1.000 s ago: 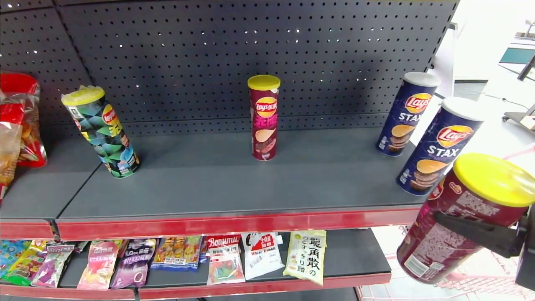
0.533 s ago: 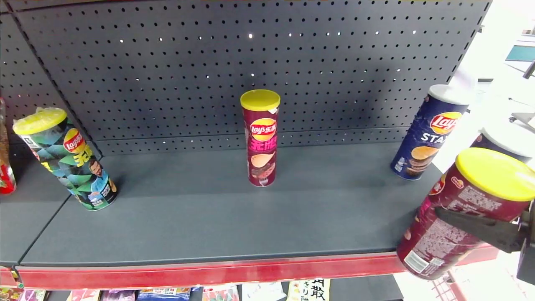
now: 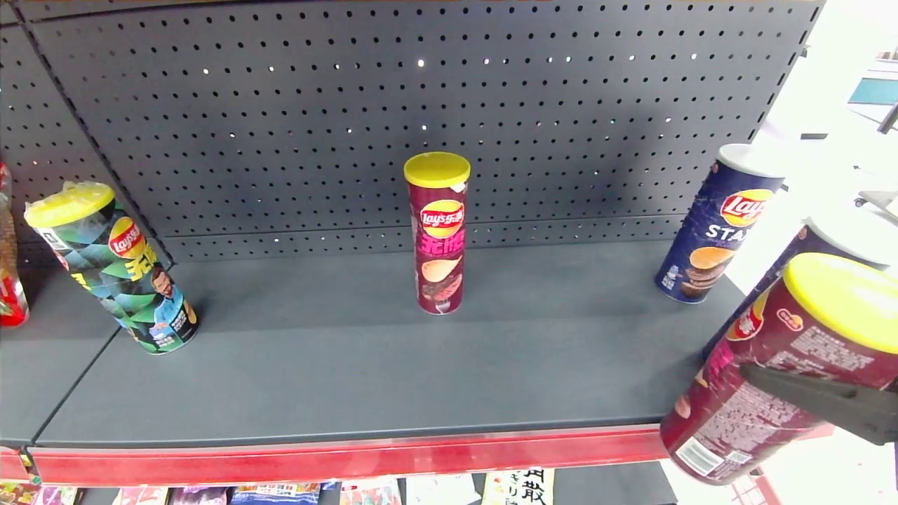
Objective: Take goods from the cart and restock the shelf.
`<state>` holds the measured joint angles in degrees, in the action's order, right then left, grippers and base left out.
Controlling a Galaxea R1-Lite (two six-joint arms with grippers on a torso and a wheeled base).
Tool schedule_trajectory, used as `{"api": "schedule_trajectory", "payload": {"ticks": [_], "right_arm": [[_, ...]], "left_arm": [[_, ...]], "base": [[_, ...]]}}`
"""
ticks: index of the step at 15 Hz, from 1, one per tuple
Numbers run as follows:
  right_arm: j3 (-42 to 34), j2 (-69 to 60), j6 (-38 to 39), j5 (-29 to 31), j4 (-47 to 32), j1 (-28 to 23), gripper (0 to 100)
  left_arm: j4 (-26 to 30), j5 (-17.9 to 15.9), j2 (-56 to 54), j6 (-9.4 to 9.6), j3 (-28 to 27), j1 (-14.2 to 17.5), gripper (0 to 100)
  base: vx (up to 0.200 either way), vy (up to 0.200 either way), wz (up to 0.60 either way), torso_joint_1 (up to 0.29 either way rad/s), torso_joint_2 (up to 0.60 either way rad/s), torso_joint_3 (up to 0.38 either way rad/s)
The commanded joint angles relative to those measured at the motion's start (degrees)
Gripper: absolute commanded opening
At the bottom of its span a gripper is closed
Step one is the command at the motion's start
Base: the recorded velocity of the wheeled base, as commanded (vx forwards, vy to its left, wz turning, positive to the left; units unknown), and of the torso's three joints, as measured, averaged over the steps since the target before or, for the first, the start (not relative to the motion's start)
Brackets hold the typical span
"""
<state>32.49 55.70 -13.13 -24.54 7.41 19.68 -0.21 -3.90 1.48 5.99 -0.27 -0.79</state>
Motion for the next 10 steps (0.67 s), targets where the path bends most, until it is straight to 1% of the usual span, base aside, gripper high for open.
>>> {"api": "schedule_trajectory", "payload": {"ticks": [1,5,6,7,8,9,10], "right_arm": [[0.3,-0.9,0.0,-2.1,0.1,0.7,0],[2.2,-0.4,0.6,-2.5,0.0,3.4,0],[2.2,0.1,0.6,-2.5,0.1,4.1,0],[2.3,0.6,0.7,-2.5,0.1,4.5,0],[2.5,0.9,0.9,-2.5,0.1,4.6,0],[2.6,1.3,0.9,-2.5,0.1,4.6,0],[3.0,2.3,1.0,-2.5,0.1,4.6,0]], "left_arm": [[0.0,-0.1,-1.5,-0.1,0.0,0.5,100],[0.1,-0.2,-1.1,-0.8,-0.4,0.6,100],[0.3,-0.9,4.9,-2.38,-8.3,-0.3,100],[0.1,-1.3,17.2,-9.5,-18.4,-1.2,100],[-0.1,-1.8,22.5,-11.87,-23.5,-1.7,100],[-0.6,-4.8,29.4,-9.06,-28.0,-3.3,100],[-3.2,-13.2,38.1,-2.73,-30.5,-8.0,100]], "base": [[0.0,0.0,0.0,0.0,0.0,0.0],[0.0,0.0,0.0,0.0,0.0,0.0],[0.0,0.0,0.0,0.0,0.0,0.0],[0.0,0.0,0.0,0.0,0.0,0.0],[0.0,0.0,0.0,0.0,0.0,0.0],[0.0,0.0,0.0,0.0,0.0,0.0],[0.0,0.0,0.0,0.0,0.0,0.0]]}}
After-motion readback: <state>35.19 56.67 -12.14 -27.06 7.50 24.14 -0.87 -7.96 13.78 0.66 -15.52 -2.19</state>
